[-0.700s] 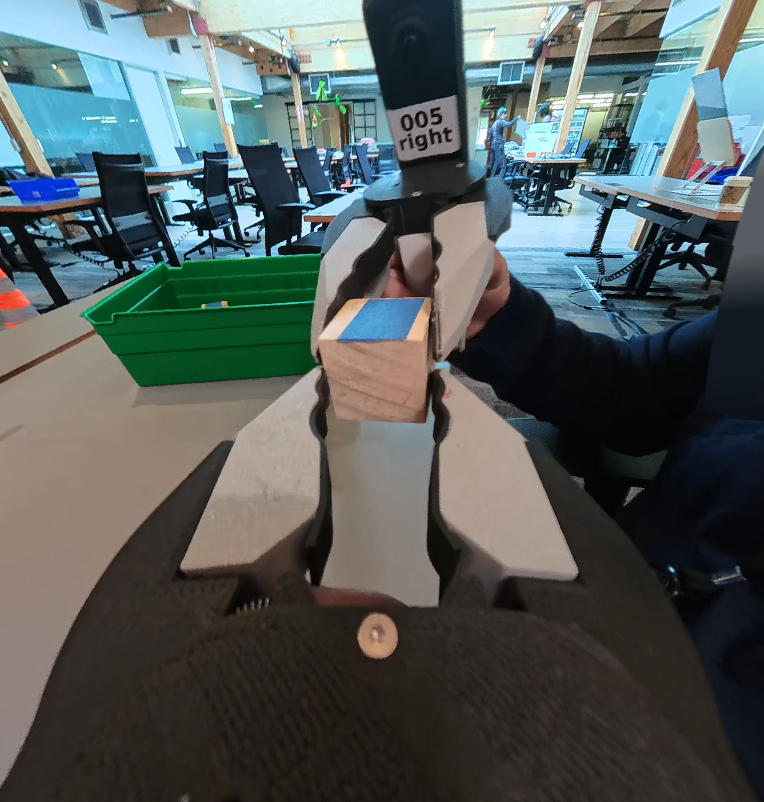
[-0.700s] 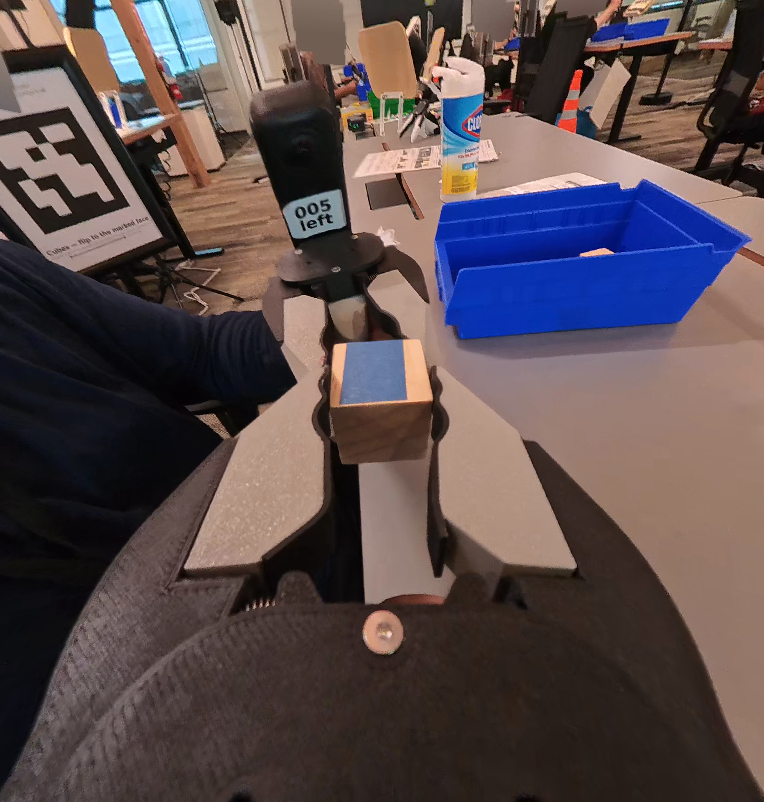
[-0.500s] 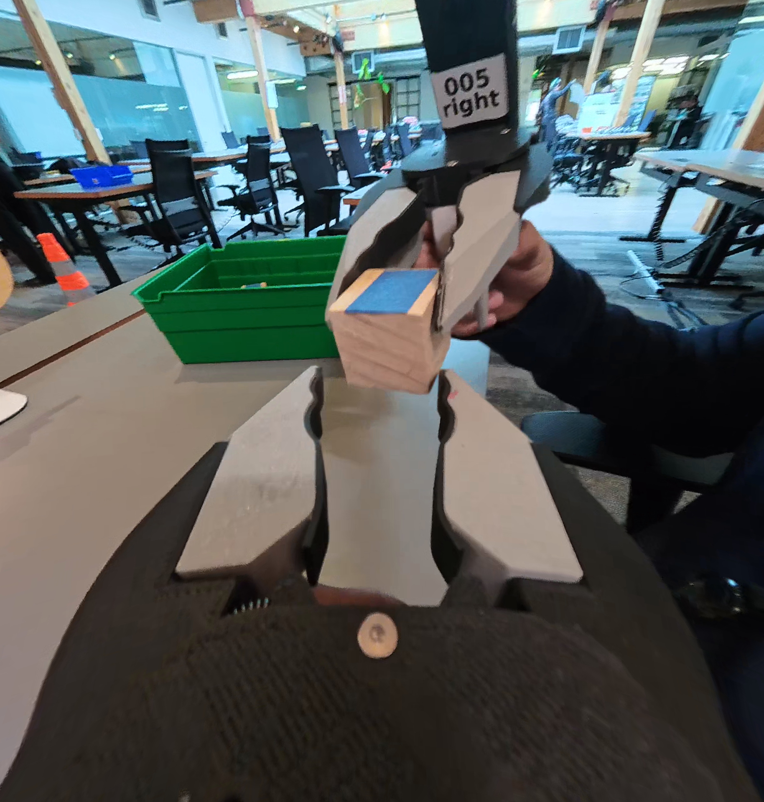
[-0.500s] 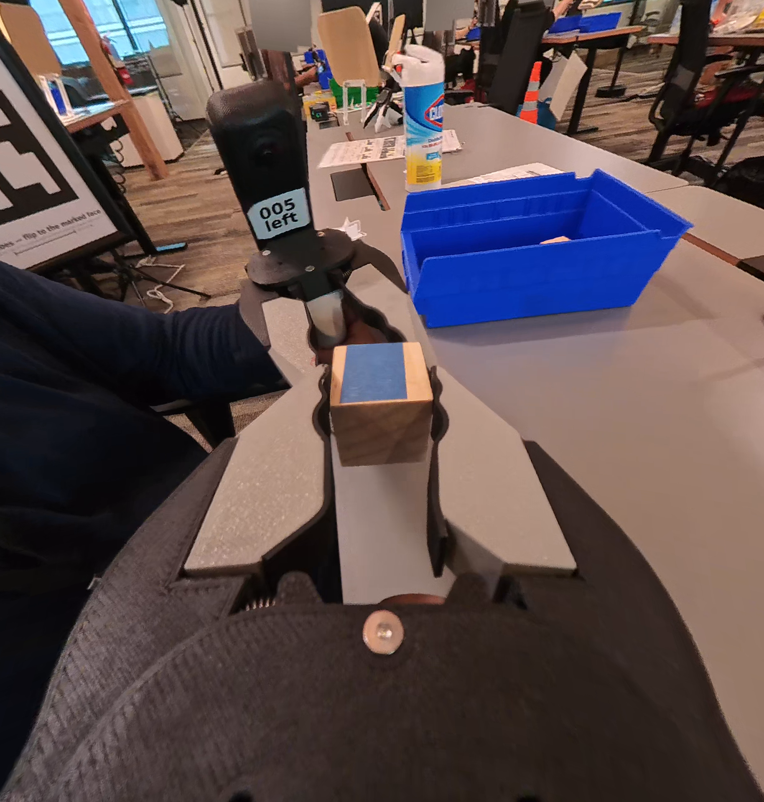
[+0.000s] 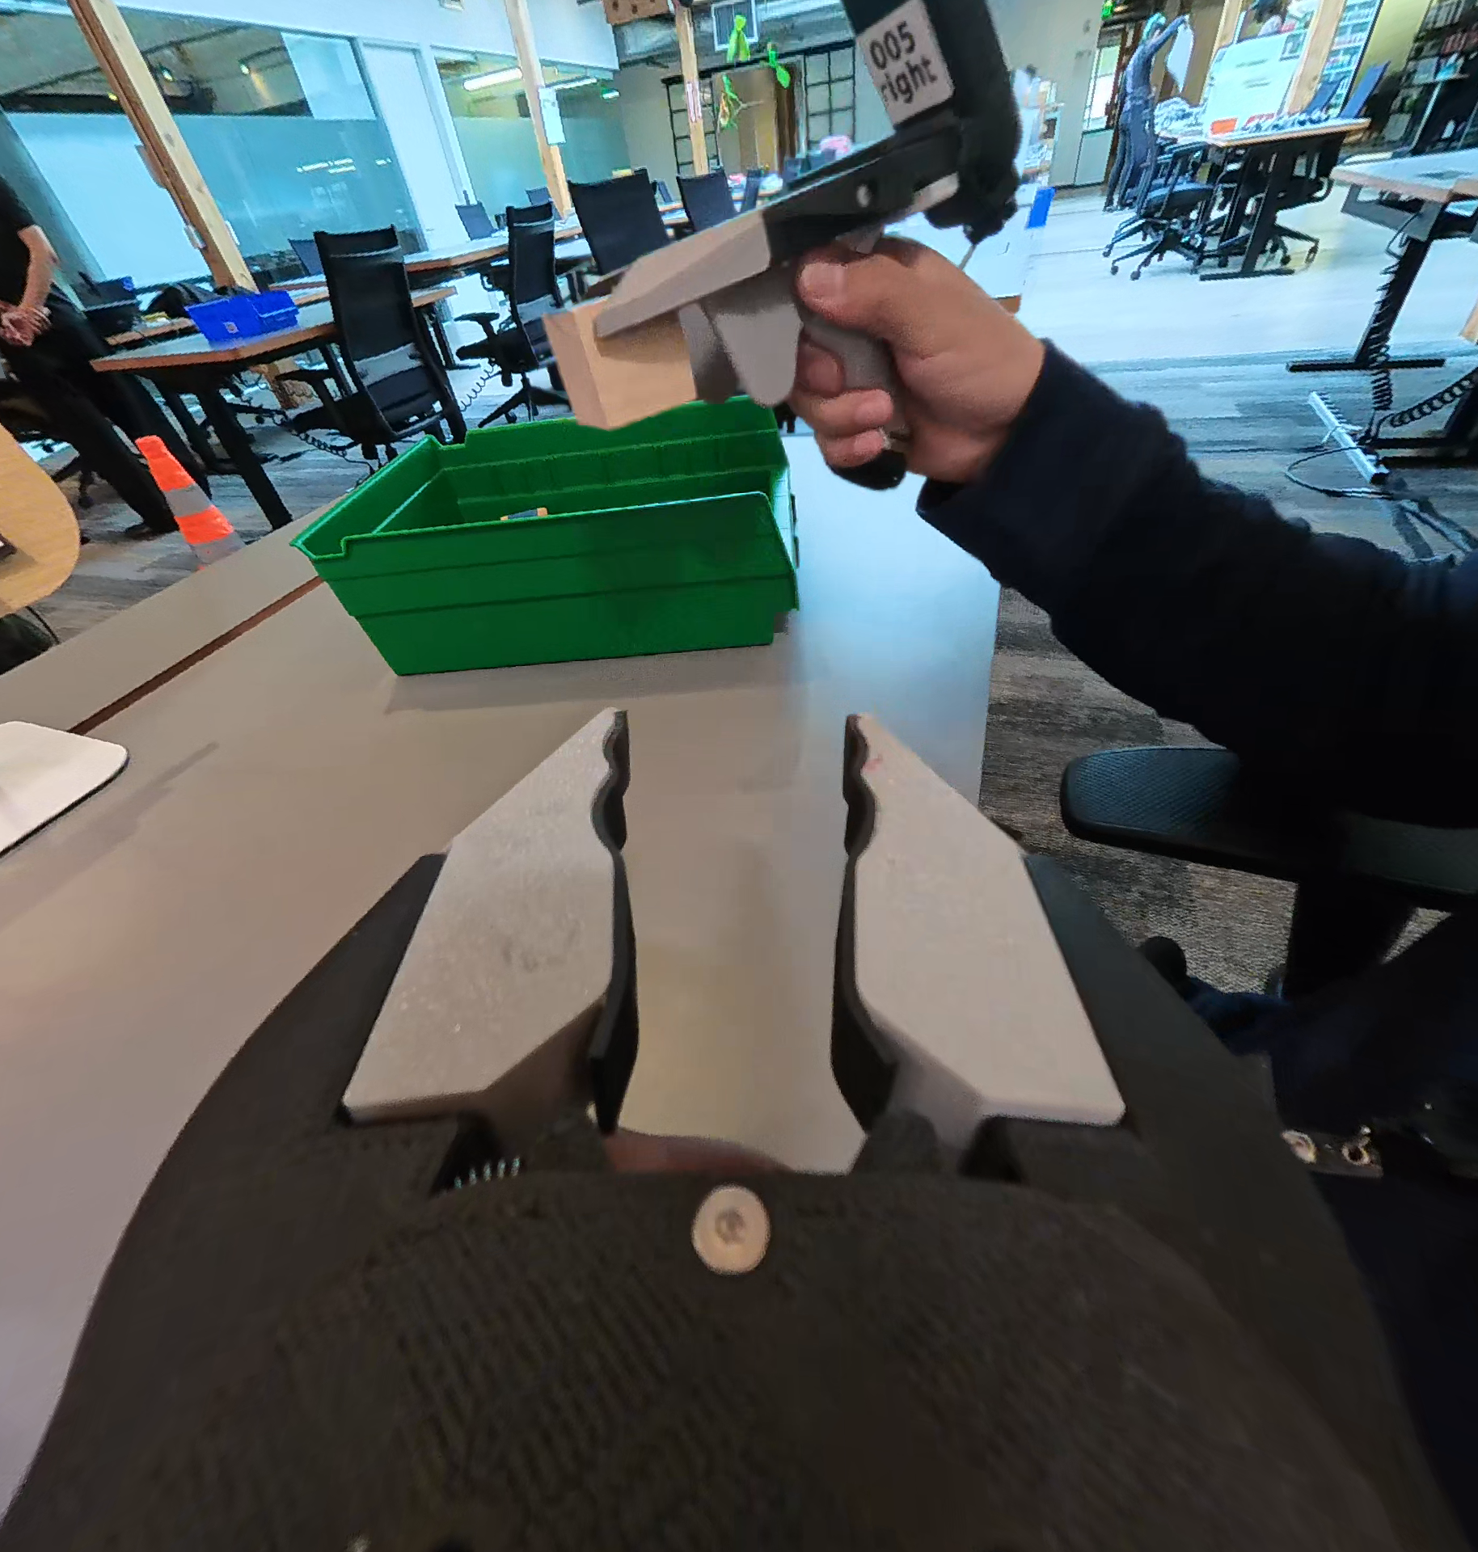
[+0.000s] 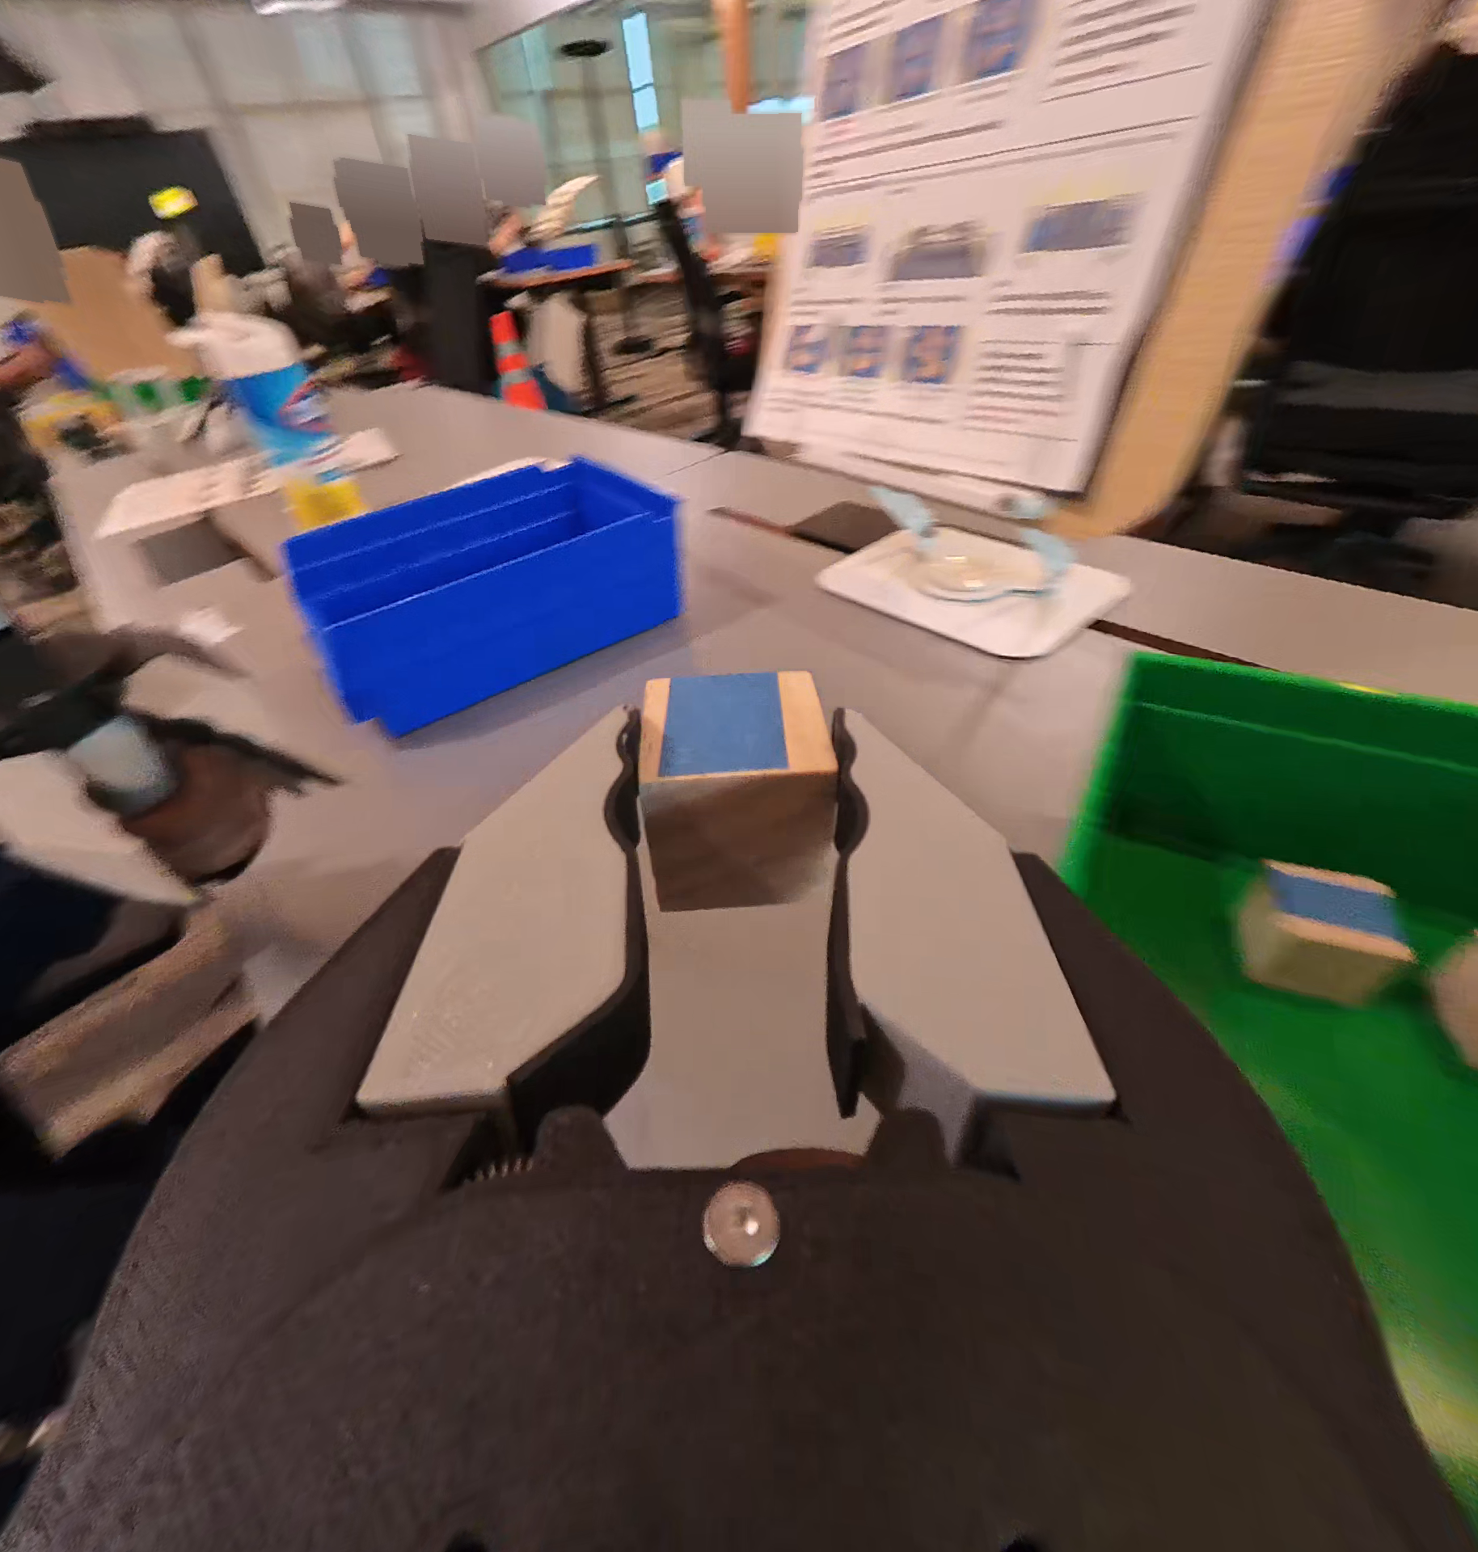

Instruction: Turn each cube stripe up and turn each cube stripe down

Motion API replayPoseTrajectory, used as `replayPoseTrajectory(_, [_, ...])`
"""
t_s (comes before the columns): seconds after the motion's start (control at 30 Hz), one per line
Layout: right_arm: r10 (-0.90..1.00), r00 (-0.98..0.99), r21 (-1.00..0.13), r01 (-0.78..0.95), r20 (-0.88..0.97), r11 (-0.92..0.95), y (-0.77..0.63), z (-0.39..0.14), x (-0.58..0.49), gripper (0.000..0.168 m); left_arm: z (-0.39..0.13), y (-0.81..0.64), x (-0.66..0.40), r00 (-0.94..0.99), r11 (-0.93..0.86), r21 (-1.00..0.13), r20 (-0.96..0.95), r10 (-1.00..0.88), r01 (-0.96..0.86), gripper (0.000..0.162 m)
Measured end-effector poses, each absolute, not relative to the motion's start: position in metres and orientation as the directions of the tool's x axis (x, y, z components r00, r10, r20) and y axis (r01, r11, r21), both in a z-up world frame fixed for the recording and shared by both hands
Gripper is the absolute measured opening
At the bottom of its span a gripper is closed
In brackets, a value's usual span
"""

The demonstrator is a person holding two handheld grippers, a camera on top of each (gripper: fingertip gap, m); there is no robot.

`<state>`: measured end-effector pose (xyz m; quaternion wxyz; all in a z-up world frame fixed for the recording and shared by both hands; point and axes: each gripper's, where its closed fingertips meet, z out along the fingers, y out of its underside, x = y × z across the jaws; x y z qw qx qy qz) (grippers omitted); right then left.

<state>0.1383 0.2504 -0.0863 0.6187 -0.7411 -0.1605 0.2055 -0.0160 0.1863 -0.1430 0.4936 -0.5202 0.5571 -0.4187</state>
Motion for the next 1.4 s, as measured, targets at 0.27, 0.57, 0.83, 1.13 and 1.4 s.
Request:
replayPoseTrajectory(0.27, [0.009,0.980,-0.963,-0.193,-0.198,-0.188,0.271,-0.128,0.296,0.043,-0.144,0.188,-0.014,0.032,0.105,-0.980,-0.111,-0.993,-0.169,0.048])
replayPoseTrajectory(0.57, [-0.134,0.984,-0.904,-0.159,-0.114,-0.396,0.302,-0.191,0.335,0.043,-0.145,0.189,-0.014,0.035,0.116,-0.978,-0.124,-0.992,-0.175,0.046])
replayPoseTrajectory(0.83, [-0.132,0.991,-0.762,-0.066,0.026,-0.644,0.347,-0.224,0.353,0.043,-0.140,0.192,-0.019,0.046,0.128,-0.978,-0.137,-0.990,-0.163,0.046])
replayPoseTrajectory(1.13, [-0.143,0.989,-0.543,-0.096,0.046,-0.835,0.340,-0.269,0.363,0.049,-0.127,0.195,-0.029,0.065,0.149,-0.980,-0.159,-0.985,-0.134,0.045])
replayPoseTrajectory(1.4, [-0.146,0.980,-0.598,-0.036,0.136,-0.800,0.319,-0.225,0.355,0.049,-0.121,0.202,-0.038,0.104,0.142,-0.980,-0.158,-0.982,-0.142,0.046])
